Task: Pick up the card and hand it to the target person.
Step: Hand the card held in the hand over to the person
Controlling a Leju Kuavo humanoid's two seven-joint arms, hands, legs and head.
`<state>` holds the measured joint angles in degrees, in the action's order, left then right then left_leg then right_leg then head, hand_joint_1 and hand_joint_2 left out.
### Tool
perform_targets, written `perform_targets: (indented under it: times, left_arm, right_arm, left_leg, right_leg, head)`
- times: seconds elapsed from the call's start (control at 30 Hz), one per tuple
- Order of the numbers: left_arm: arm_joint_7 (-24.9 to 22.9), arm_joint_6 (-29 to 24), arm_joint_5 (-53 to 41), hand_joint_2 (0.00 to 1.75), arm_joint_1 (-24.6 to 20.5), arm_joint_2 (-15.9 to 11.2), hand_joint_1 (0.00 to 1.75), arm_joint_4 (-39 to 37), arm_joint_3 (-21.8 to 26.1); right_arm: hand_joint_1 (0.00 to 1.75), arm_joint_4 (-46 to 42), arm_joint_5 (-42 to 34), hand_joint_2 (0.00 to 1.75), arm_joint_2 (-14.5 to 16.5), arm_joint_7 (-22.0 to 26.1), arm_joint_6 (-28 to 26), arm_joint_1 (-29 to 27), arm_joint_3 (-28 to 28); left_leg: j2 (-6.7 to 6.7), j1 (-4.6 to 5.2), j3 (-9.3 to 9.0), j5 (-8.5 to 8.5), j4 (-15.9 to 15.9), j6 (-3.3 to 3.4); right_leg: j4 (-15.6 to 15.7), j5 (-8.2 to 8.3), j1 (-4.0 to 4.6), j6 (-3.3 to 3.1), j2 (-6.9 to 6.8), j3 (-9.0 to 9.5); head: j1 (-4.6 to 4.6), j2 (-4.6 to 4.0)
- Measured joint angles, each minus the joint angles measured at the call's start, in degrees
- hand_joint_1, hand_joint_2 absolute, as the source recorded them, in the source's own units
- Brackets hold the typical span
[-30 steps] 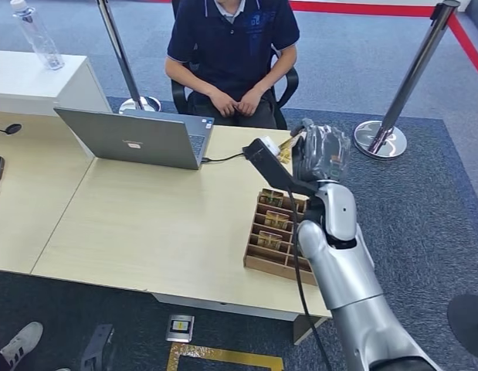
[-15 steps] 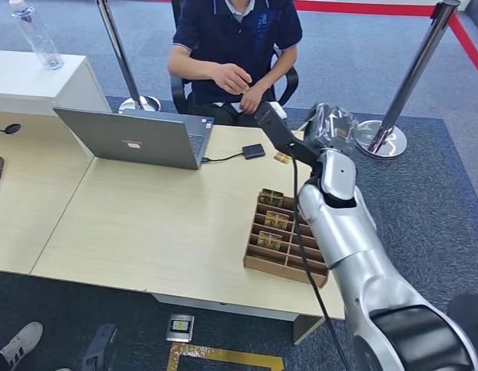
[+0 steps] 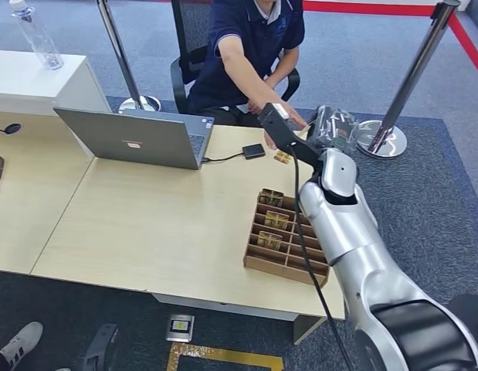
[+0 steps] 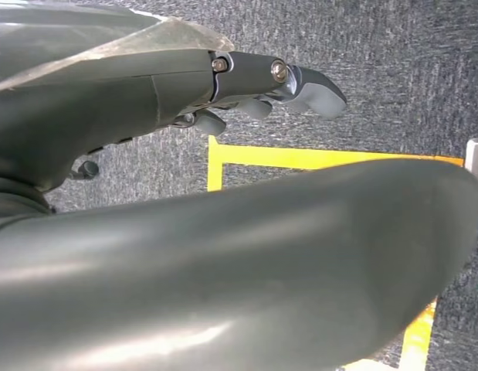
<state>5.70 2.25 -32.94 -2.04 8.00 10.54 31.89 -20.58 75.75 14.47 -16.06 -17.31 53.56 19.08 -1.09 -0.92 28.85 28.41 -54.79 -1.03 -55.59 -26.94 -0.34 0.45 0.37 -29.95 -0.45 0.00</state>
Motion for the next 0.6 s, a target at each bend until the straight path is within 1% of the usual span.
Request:
perform_targets:
  times: [0.33, 0.43, 0.47, 0.57, 0.6]
  left_arm:
    - [0.0, 0.0, -0.7, 0.00, -0.1, 0.0, 0.00, 0.0, 0.0]
    - [0.0, 0.0, -1.1, 0.00, -0.1, -0.1, 0.00, 0.0, 0.0]
    - [0.0, 0.0, -1.2, 0.00, -0.1, -0.1, 0.00, 0.0, 0.0]
    - [0.0, 0.0, -1.4, 0.00, -0.1, -0.1, 0.00, 0.0, 0.0]
    - [0.0, 0.0, -1.4, 0.00, -0.2, -0.1, 0.00, 0.0, 0.0]
  right_arm:
    - [1.75, 0.3, 0.2, 1.75, 0.7, 0.6, -0.4, 0.6, -1.0]
    - [1.75, 0.3, 0.2, 1.75, 0.8, 1.5, -1.1, 0.6, -1.3]
    - [1.47, 0.3, 0.2, 1.75, 0.8, 2.0, -1.3, 0.6, -1.4]
    - [0.16, 0.3, -0.5, 1.75, 1.2, 4.4, -2.6, 0.5, -1.9]
    - [0.00, 0.2, -1.0, 1.75, 1.3, 5.4, -3.1, 0.5, -2.1]
  left_leg:
    - [0.00, 0.00, 0.00, 0.00, 0.0, 0.00]
    - [0.00, 0.00, 0.00, 0.00, 0.0, 0.00]
    - [0.00, 0.00, 0.00, 0.00, 0.0, 0.00]
    - [0.00, 0.00, 0.00, 0.00, 0.0, 0.00]
    - [0.00, 0.00, 0.00, 0.00, 0.0, 0.00]
  right_leg:
    - [0.0, 0.00, 0.00, 0.00, 0.00, -0.01]
    - [0.0, 0.00, 0.00, 0.00, 0.00, 0.00]
    - [0.0, 0.00, 0.00, 0.00, 0.00, 0.00]
    - [0.0, 0.00, 0.00, 0.00, 0.00, -0.01]
    - [0.0, 0.00, 0.00, 0.00, 0.00, -0.01]
  head:
    - [-0.01, 0.00]
    - [-0.01, 0.00]
    - [-0.01, 0.00]
    - [-0.01, 0.00]
    - [-0.01, 0.00]
